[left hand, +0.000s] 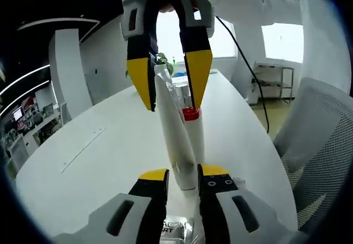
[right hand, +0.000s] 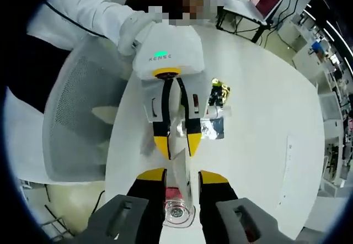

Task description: Arrange the skincare products in the storage area until every visible bottle or jar stands upright without overlapping.

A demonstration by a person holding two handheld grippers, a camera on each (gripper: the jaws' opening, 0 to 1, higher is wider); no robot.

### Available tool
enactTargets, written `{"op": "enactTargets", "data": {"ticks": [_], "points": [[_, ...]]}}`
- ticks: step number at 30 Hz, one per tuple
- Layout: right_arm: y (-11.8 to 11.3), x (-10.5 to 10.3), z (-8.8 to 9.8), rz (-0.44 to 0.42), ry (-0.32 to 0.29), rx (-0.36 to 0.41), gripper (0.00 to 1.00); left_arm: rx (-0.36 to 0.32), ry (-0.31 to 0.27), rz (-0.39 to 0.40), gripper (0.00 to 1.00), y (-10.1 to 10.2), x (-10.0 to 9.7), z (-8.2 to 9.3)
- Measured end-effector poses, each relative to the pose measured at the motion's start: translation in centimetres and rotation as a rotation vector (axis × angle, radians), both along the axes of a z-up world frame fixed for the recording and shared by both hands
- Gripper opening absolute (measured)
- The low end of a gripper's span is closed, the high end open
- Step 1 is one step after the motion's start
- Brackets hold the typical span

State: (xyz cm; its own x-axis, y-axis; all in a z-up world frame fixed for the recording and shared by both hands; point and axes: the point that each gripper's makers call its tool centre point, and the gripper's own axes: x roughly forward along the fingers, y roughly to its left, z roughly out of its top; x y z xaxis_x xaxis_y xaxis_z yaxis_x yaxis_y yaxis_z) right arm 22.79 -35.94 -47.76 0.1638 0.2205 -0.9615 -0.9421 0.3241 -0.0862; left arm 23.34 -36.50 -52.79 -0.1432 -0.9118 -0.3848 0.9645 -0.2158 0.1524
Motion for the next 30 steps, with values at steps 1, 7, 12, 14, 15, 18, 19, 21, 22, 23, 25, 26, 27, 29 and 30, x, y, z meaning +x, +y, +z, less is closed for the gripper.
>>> {"op": "enactTargets", "data": {"ticks": [1, 7, 12, 14, 15, 18, 19, 21, 22, 23, 25, 26, 27, 29, 30], "points": [[0.0, 0.1, 0.0, -0.005, -0.006, 0.001, 0.18, -0.002, -0.002, 0.006, 0.23, 0.1, 0.2, 0.0], [-0.2, -0.2, 0.4, -0.032, -0.024, 0.027, 0.27, 0.001, -0.012, 0.028, 0.26, 1.2, 0.4, 1.0], [-0.6, -0.7, 0.5, -0.067, -0.034, 0.059, 0.36, 0.011, -0.024, 0.051, 0.34, 2.3, 1.0, 1.5], [-0.8, -0.8, 0.5, -0.084, -0.035, 0.067, 0.4, 0.01, -0.025, 0.063, 0.39, 2.8, 1.1, 2.0], [-1.0, -0.9, 0.4, -0.091, -0.041, 0.07, 0.42, 0.006, -0.035, 0.07, 0.41, 3.2, 1.3, 2.3], [-1.1, -1.2, 0.6, -0.119, -0.058, 0.095, 0.48, 0.006, -0.042, 0.092, 0.43, 4.1, 1.9, 2.9], [-1.0, -1.3, 0.7, -0.127, -0.064, 0.111, 0.52, 0.006, -0.03, 0.105, 0.47, 4.4, 2.1, 3.1], [-1.1, -1.5, 0.9, -0.148, -0.077, 0.135, 0.56, 0.001, -0.03, 0.131, 0.52, 5.2, 2.5, 3.6], [-1.0, -1.5, 1.0, -0.15, -0.081, 0.141, 0.58, 0.005, -0.026, 0.154, 0.54, 5.7, 2.8, 3.8], [-1.1, -1.6, 1.1, -0.164, -0.088, 0.156, 0.6, 0.003, -0.025, 0.151, 0.56, 5.9, 2.8, 4.0], [-1.2, -1.6, 1.2, -0.185, -0.094, 0.172, 0.64, 0.003, -0.011, 0.165, 0.61, 6.5, 2.8, 4.3], [-1.3, -1.6, 1.3, -0.197, -0.103, 0.18, 0.66, 0.003, -0.012, 0.172, 0.63, 6.7, 2.8, 4.5], [-1.4, -1.7, 1.3, -0.206, -0.107, 0.185, 0.67, 0.007, -0.018, 0.182, 0.66, 7.1, 2.9, 4.6], [-1.5, -1.8, 1.4, -0.224, -0.118, 0.203, 0.71, 0.012, -0.022, 0.21, 0.71, 7.6, 2.9, 4.9], [-1.6, -1.9, 1.4, -0.236, -0.122, 0.212, 0.72, 0.017, -0.018, 0.222, 0.73, 7.8, 2.9, 5.0]]}}
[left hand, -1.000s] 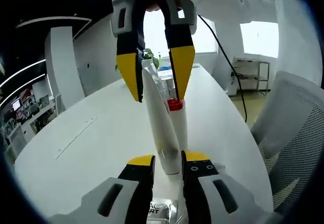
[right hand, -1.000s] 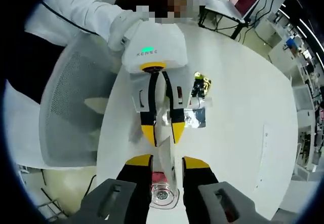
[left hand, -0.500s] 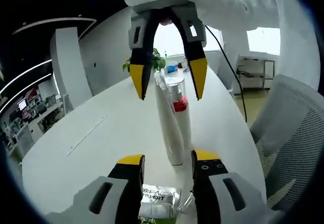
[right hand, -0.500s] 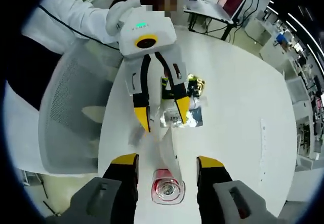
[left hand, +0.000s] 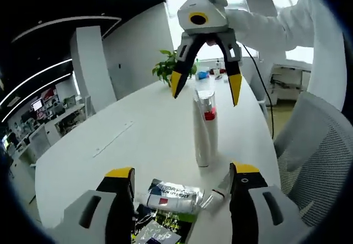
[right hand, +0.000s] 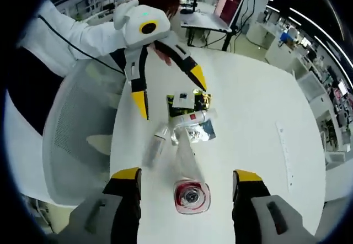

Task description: Arrange the skincare products in the storage area until every visible bottle or jar stands upright without overlapping.

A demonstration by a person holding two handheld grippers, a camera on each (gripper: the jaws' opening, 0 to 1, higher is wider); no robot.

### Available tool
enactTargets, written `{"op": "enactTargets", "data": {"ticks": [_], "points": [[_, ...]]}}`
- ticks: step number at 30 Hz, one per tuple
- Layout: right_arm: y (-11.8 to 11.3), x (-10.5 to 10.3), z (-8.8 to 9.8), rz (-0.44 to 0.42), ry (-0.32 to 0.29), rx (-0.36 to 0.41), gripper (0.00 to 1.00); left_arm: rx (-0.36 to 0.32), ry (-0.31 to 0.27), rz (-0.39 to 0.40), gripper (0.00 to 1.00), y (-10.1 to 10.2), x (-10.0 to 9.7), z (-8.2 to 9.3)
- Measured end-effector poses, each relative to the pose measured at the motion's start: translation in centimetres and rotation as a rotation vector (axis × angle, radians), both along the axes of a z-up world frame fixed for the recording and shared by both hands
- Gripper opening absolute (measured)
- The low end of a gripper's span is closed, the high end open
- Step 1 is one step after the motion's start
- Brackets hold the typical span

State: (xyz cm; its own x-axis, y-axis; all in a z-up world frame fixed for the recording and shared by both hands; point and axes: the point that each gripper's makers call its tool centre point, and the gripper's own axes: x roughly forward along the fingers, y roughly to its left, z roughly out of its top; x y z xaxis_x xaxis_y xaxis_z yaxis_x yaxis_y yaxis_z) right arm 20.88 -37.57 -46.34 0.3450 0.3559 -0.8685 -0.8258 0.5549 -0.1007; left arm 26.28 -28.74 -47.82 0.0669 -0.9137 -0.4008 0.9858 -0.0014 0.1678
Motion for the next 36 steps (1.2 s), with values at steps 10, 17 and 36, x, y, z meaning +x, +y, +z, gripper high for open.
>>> {"op": "enactTargets", "data": {"ticks": [10, 17, 36], "points": [[-0.7, -0.6, 0.1, -0.062, -0.058, 0.046, 0.89, 0.032, 0.007, 0.072, 0.85, 2.0, 0.9, -0.3], [-1.4, -1.5, 0.1, -0.113, -0.081, 0.059, 0.99, 0.036, 0.015, 0.108, 0.91, 3.4, 1.4, 0.1], [-3.3, -2.9, 0.0, -0.26, -0.173, 0.113, 1.0, 0.068, 0.091, 0.185, 0.99, 6.8, 2.0, -0.1]]}}
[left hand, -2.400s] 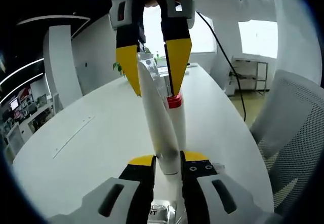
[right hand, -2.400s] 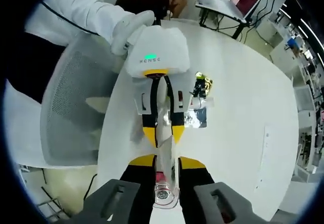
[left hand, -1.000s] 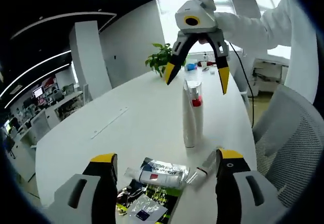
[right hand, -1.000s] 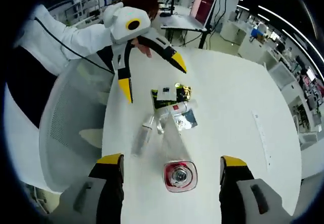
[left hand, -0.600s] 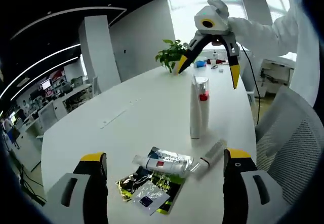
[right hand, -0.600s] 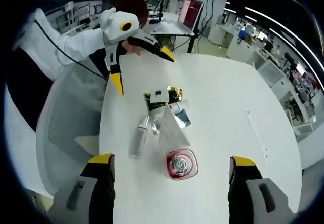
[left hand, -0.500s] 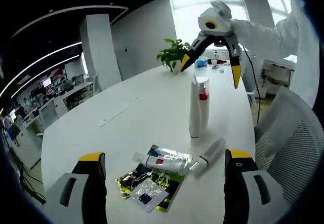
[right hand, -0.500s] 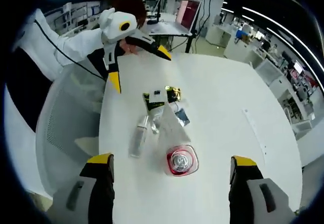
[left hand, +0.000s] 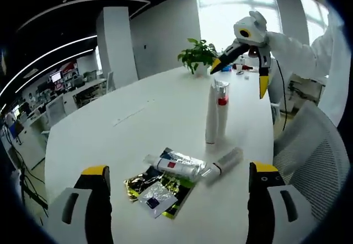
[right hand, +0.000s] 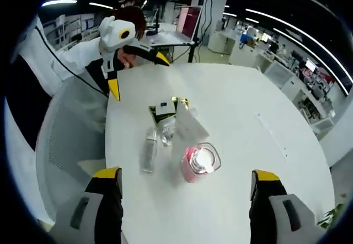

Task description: Arrange the skincare products in the storage area until every visible bottle or jar stands upright without overlapping.

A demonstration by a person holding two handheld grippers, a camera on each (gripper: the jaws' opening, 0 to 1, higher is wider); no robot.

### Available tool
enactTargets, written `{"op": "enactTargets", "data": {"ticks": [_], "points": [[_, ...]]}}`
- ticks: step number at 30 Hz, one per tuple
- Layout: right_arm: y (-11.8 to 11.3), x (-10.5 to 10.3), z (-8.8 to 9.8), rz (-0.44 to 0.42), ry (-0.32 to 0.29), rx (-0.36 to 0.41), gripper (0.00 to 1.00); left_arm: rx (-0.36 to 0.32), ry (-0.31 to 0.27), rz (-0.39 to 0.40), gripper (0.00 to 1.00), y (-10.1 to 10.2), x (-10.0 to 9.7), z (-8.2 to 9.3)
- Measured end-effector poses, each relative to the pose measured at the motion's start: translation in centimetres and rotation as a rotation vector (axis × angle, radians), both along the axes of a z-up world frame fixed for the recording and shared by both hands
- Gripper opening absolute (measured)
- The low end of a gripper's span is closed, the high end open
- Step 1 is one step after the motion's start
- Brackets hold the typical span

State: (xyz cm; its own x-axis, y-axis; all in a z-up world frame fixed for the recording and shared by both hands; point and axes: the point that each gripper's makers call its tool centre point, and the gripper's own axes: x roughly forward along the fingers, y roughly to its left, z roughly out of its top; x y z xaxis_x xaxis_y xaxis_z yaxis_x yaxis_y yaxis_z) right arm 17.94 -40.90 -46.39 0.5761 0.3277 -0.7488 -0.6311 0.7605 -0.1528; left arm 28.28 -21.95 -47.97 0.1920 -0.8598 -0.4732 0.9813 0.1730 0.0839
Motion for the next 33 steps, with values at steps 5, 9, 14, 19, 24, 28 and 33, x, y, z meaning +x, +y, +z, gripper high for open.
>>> {"op": "enactTargets", "data": {"ticks": [5, 9, 14, 19, 24, 28, 33], "points": [[-0.3, -0.4, 0.0, -0.026, -0.022, 0.007, 1.0, -0.007, 0.003, 0.02, 0.99, 0.5, 0.3, 0.2], [-0.3, -0.6, 0.1, -0.057, -0.055, 0.015, 1.0, -0.006, 0.009, 0.024, 0.99, 0.7, -0.1, 0.2], [0.5, -1.7, -0.4, -0.08, -0.061, 0.027, 1.0, 0.0, 0.01, 0.035, 0.99, 0.8, -0.7, 0.2], [0.9, -2.7, -0.6, -0.115, -0.075, 0.057, 1.0, -0.008, 0.016, 0.044, 0.99, 1.0, -0.8, 0.3], [1.5, -3.5, -0.5, -0.137, -0.103, 0.053, 1.0, -0.004, 0.023, 0.047, 0.99, 1.2, -1.0, 0.2], [2.0, -4.0, -0.8, -0.144, -0.099, 0.056, 1.0, -0.002, 0.024, 0.048, 0.99, 1.2, -1.3, 0.1], [2.8, -5.0, -1.8, -0.153, -0.074, 0.087, 0.99, -0.014, 0.027, 0.06, 0.99, 1.3, -1.1, 0.3]]}}
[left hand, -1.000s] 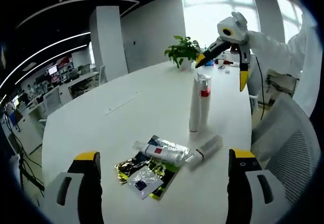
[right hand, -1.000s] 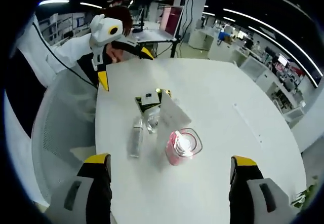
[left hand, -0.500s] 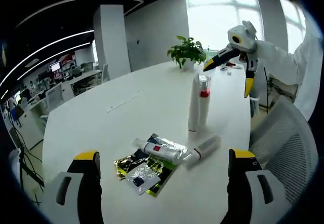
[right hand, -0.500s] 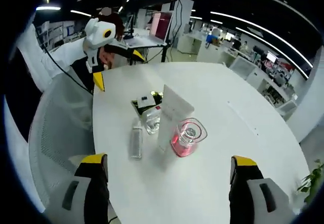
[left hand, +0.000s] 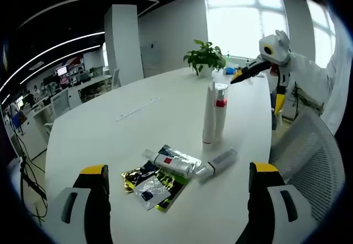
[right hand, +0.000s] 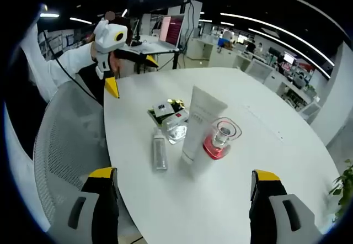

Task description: Arrange the skincare products in the storage area until every visible bottle or jar stands upright without overlapping.

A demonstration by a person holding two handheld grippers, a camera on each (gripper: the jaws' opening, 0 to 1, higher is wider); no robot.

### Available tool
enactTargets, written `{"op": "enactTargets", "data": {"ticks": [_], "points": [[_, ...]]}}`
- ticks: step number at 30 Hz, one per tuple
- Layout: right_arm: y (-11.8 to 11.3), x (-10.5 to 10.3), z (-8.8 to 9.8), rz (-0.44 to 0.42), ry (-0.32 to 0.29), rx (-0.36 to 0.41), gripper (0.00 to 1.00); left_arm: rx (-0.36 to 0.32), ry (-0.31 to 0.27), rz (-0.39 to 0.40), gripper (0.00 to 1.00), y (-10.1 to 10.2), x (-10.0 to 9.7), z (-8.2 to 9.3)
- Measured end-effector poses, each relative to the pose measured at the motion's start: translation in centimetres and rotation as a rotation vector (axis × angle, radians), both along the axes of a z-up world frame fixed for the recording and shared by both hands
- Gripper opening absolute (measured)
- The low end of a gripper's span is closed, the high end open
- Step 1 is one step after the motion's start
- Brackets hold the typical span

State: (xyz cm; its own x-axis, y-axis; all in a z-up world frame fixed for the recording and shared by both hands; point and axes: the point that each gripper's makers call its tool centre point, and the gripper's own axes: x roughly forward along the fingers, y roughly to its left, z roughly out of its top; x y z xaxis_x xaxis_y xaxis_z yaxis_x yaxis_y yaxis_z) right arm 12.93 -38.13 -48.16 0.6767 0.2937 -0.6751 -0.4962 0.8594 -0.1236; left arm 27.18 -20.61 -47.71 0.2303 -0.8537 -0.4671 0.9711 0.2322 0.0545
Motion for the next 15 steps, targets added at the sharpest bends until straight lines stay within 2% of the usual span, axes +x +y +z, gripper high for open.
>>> {"op": "enactTargets", "data": {"ticks": [8, 15], "points": [[1.9, -0.9, -1.7, -0.001, 0.034, 0.045, 0.99, 0.006, 0.009, 0.003, 0.99, 0.0, -0.7, -0.1], [4.0, -1.6, -3.4, 0.044, 0.08, 0.092, 0.91, -0.005, 0.015, 0.013, 0.99, 0.0, -1.1, 0.1]]}}
